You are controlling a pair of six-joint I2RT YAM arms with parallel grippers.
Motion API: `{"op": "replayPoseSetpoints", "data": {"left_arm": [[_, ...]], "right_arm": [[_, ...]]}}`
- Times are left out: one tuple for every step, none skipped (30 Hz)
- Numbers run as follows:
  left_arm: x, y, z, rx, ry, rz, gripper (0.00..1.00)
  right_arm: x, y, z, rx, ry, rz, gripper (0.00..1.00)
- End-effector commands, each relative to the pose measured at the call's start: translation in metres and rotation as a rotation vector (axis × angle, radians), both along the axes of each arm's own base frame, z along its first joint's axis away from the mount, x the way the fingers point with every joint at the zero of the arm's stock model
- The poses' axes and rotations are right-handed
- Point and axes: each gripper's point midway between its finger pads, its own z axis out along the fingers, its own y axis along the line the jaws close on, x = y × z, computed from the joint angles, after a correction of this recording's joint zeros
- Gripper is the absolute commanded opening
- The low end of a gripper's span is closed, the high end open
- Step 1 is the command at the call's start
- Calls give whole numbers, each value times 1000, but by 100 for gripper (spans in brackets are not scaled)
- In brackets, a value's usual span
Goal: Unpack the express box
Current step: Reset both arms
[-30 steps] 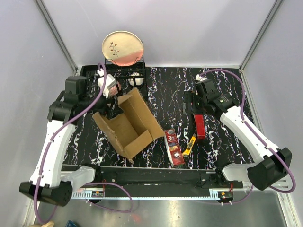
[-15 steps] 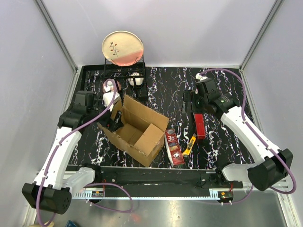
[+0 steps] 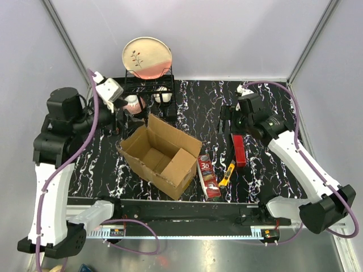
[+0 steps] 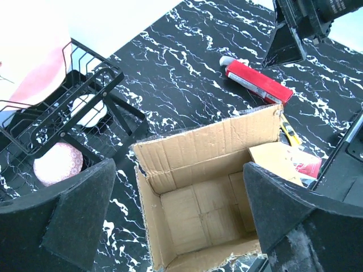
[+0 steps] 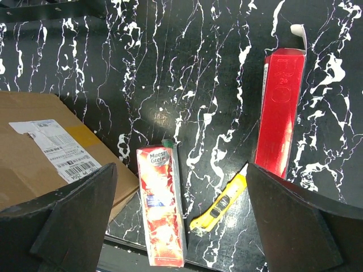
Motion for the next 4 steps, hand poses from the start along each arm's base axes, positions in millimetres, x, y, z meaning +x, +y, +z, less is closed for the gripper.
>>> {"op": "replayPoseSetpoints", "data": {"left_arm": [[-11,2,11,-41,16,13,99],[-13,4,12,-39,5,24,99],[-12,8,12,-23,-12,35,99],[-13,12,10,-8,-10,44,99]], "right_arm": [[2,-3,23,5,-55,7,100],[1,-4,26,3,-59,6,100],[1,-5,28,3,-65,1,100],[0,-5,31,8,-76,0,100]]}}
